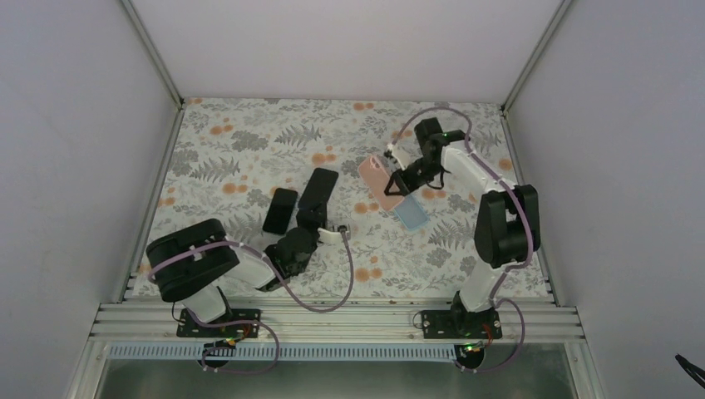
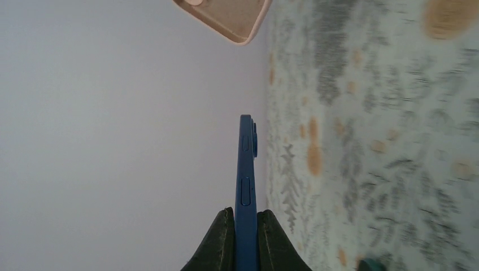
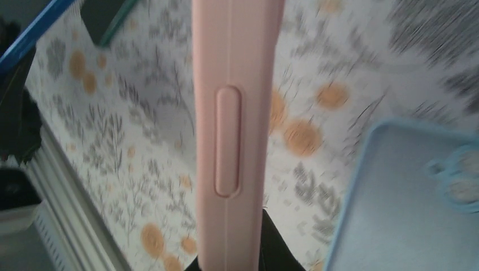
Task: Take the phone out of the phone case
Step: Place the phone case at the center of the board, then place the phone at the center of the board.
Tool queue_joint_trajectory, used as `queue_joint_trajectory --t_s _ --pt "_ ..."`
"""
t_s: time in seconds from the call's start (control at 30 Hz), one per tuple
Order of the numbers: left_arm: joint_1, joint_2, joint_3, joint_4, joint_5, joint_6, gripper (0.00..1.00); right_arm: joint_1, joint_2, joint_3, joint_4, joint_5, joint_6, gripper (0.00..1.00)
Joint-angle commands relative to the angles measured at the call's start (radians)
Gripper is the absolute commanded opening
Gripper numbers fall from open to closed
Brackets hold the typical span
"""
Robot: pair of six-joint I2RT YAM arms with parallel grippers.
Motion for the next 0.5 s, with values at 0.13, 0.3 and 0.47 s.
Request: queue_joint_trajectory --t_s 0.13,0.3,0.47 --pt "-0.064 0.134 -0.039 0.143 0.010 -0.001 0.03 0.056 0.067 -0.191 -0.051 -0.044 -0.087 0.04" --pt "-0.108 0.132 -0.025 -0.021 0.038 -0.118 0.08 0.073 0.101 -0.235 -0.020 -0.007 -0.067 0.05" --pt "-0.118 0.059 0.027 -0.383 0.145 -0.300 0.33 0.077 0.093 -0.238 -0.001 0.050 -0.041 0.27"
